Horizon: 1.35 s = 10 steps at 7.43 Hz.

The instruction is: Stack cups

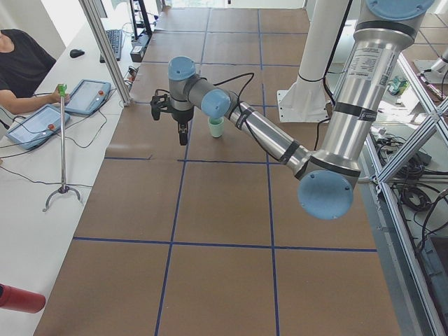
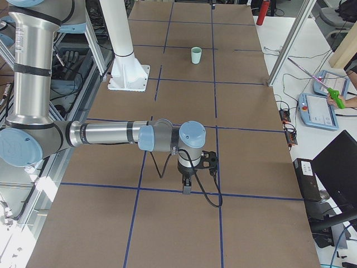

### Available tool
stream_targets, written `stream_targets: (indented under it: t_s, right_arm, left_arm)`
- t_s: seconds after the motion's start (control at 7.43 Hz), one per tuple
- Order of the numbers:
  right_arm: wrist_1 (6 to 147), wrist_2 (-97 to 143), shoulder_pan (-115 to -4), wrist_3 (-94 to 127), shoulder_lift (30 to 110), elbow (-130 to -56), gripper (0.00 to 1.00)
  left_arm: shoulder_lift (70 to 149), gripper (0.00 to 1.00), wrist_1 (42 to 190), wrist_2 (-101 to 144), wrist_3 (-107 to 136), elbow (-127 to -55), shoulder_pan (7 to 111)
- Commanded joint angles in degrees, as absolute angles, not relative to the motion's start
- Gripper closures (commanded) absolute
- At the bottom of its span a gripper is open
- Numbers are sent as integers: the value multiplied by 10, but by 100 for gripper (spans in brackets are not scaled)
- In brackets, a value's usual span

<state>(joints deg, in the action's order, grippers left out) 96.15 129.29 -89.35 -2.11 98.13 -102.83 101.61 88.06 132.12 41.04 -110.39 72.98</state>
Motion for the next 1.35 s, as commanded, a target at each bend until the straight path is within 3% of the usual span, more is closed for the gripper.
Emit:
stream_targets:
  t_s: [0.0, 0.4, 0.67, 1.21]
  right_arm:
    - [962, 1293, -893, -21, 981, -1028, 0]
    - [962, 1293, -894, -21, 981, -1028, 0]
    - [962, 1293, -893, -21, 982, -1028, 0]
    - [962, 1293, -894, -21, 982, -1028, 0]
  left_arm:
    - [920, 0, 880, 1324, 265, -1099, 806]
    - [780, 0, 883, 1326, 35, -1094, 888]
    - [779, 0, 879, 1327, 25, -1039, 945]
    - [781, 0, 877, 1327, 30, -1030, 947]
